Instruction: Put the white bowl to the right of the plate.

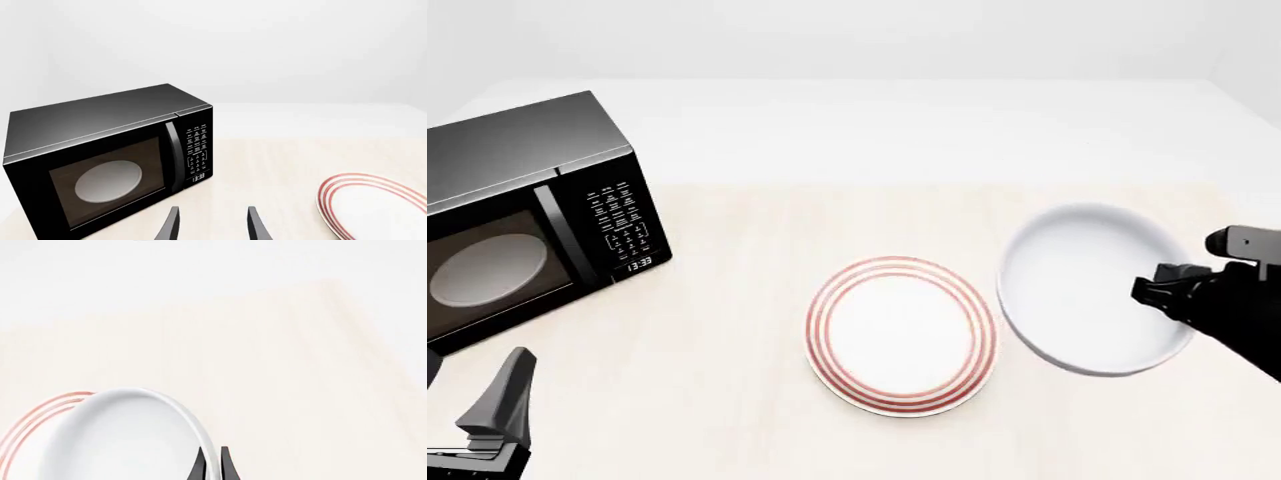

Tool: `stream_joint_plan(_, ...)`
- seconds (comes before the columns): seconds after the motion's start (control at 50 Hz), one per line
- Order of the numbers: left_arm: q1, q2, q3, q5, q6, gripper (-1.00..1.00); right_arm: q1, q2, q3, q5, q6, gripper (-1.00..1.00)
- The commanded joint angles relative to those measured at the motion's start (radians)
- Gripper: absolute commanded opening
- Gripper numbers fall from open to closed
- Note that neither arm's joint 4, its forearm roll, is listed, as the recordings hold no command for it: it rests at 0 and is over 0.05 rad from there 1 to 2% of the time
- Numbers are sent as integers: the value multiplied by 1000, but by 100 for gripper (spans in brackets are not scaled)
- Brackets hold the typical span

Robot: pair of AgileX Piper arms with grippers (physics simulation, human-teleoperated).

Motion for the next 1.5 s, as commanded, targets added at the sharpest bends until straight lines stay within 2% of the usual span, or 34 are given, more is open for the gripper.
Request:
stream_joint_plan(0.02, 0, 0, 0, 0, 0, 100, -97, 13, 18, -38, 4, -100)
stream_joint_plan(0.04, 0, 0, 0, 0, 0, 100, -133, 34, 12, -53, -35, -100)
stream_joint_plan(0.08, 0, 0, 0, 0, 0, 100, -136, 54, 15, -72, -15, -100)
stream_joint_plan(0.12, 0, 0, 0, 0, 0, 100, -150, 68, 11, -79, -28, -100)
stream_joint_plan(0.14, 0, 0, 0, 0, 0, 100, -156, 77, 11, -87, -15, -100)
stream_joint_plan(0.38, 0, 0, 0, 0, 0, 100, -230, 252, -51, -177, -21, -100)
stream_joint_plan(0.82, 0, 0, 0, 0, 0, 100, -257, 531, -121, -314, -5, -100)
stream_joint_plan(1.16, 0, 0, 0, 0, 0, 100, -276, 687, -133, -398, 9, -100)
stream_joint_plan(1.5, 0, 0, 0, 0, 0, 100, -264, 774, -113, -471, 34, -100)
